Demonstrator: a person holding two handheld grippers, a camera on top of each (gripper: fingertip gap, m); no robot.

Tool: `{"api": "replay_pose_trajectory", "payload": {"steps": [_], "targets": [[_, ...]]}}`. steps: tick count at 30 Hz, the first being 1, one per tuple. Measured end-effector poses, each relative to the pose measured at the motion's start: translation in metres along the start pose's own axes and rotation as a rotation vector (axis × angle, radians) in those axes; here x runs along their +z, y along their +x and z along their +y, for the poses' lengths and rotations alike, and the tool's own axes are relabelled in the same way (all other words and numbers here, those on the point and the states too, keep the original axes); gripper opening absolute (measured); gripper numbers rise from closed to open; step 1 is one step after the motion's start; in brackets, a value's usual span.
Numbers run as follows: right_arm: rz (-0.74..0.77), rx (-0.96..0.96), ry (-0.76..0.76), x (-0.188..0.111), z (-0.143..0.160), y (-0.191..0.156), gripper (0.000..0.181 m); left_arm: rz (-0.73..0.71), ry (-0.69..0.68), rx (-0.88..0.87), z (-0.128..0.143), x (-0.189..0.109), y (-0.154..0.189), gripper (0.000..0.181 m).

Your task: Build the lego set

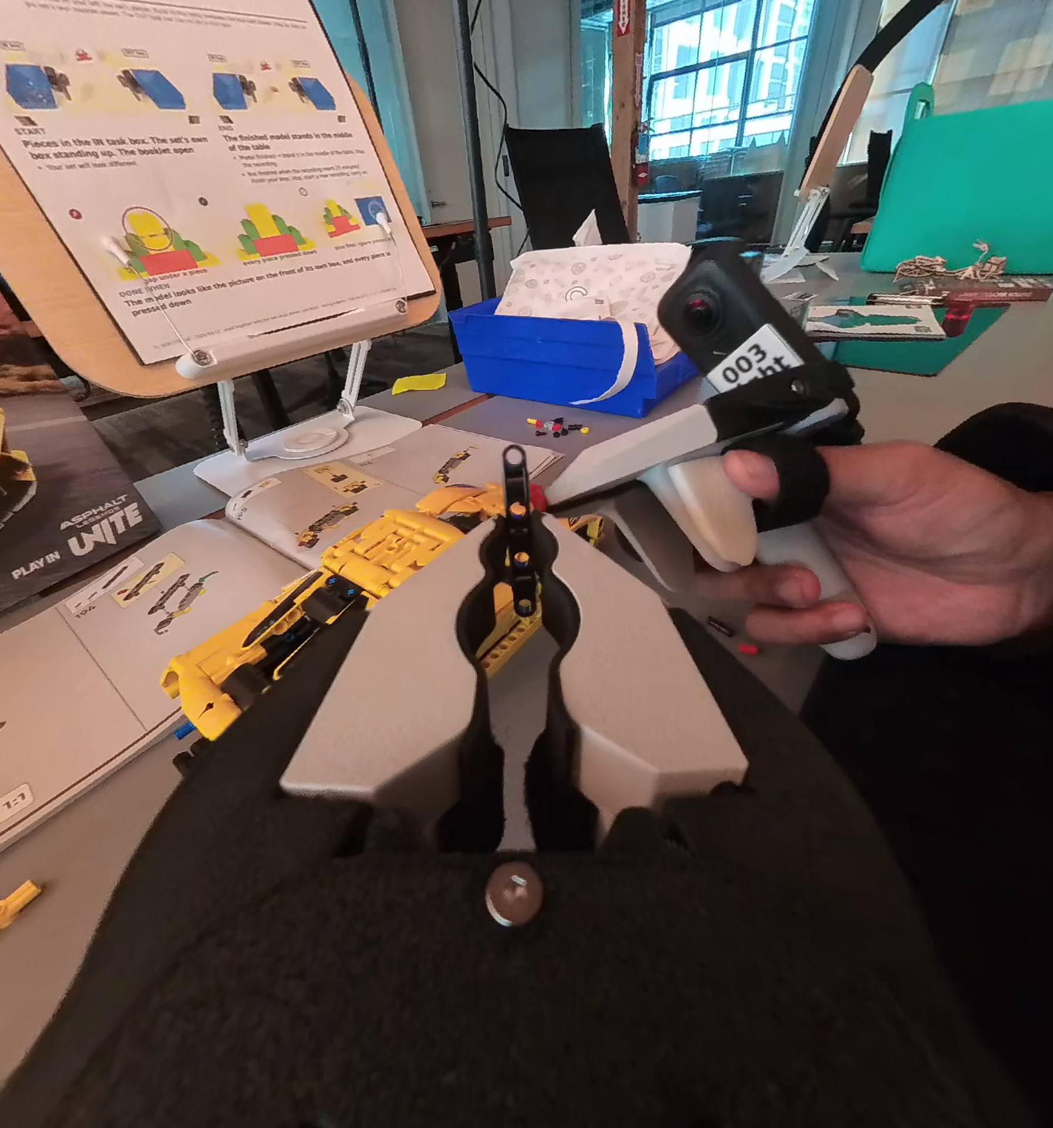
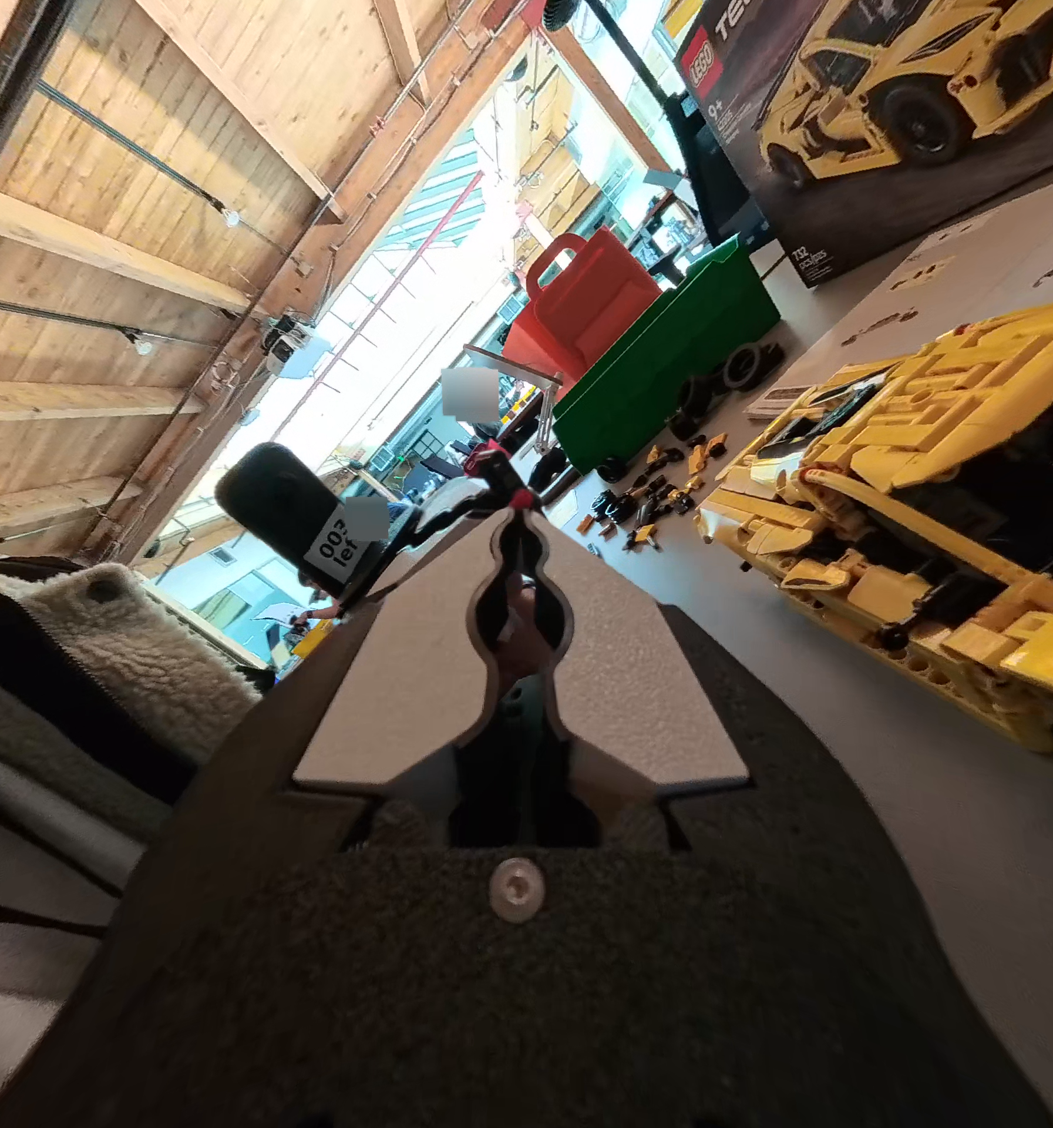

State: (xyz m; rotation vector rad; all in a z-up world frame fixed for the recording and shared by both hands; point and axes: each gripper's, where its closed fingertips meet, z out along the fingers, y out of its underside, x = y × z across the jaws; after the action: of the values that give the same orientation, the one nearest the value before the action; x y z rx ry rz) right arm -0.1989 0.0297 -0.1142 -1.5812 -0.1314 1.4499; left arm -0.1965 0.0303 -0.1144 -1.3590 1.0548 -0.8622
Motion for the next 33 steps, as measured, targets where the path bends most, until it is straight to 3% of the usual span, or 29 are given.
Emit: {"api": "replay_pose_trajectory", "payload": {"steps": [5,13,17,21,24,28,33], "targets": [[0.017,-0.040,-0.029,-0.001,0.003,0.000,0.000,-0.011,0.017,-0.054,-0.001,-0.003,-0.011,0.008],[0.140,-0.200,-0.033,-0.039,-0.012,0.006,0.000,-0.003,0.042,-0.196,0.003,-0.014,-0.030,0.007],[0.361,-0.348,-0.144,-0.096,-0.011,0.025,0.000,0.022,0.023,-0.193,0.006,-0.012,-0.024,0.007],[0.656,-0.440,-0.416,-0.179,0.002,0.061,0.000,0.042,0.003,-0.187,0.009,-0.009,-0.019,0.007],[0.764,-0.391,-0.616,-0.224,0.021,0.074,0.000,0.041,-0.009,-0.168,0.011,-0.007,-0.018,0.007],[0.766,-0.413,-0.702,-0.241,0.032,0.073,0.000,0.038,-0.030,-0.149,0.015,-0.006,-0.016,0.007],[0.785,-0.548,-0.679,-0.269,0.006,0.075,0.008,0.048,-0.035,-0.148,0.016,-0.005,-0.014,0.007]]}}
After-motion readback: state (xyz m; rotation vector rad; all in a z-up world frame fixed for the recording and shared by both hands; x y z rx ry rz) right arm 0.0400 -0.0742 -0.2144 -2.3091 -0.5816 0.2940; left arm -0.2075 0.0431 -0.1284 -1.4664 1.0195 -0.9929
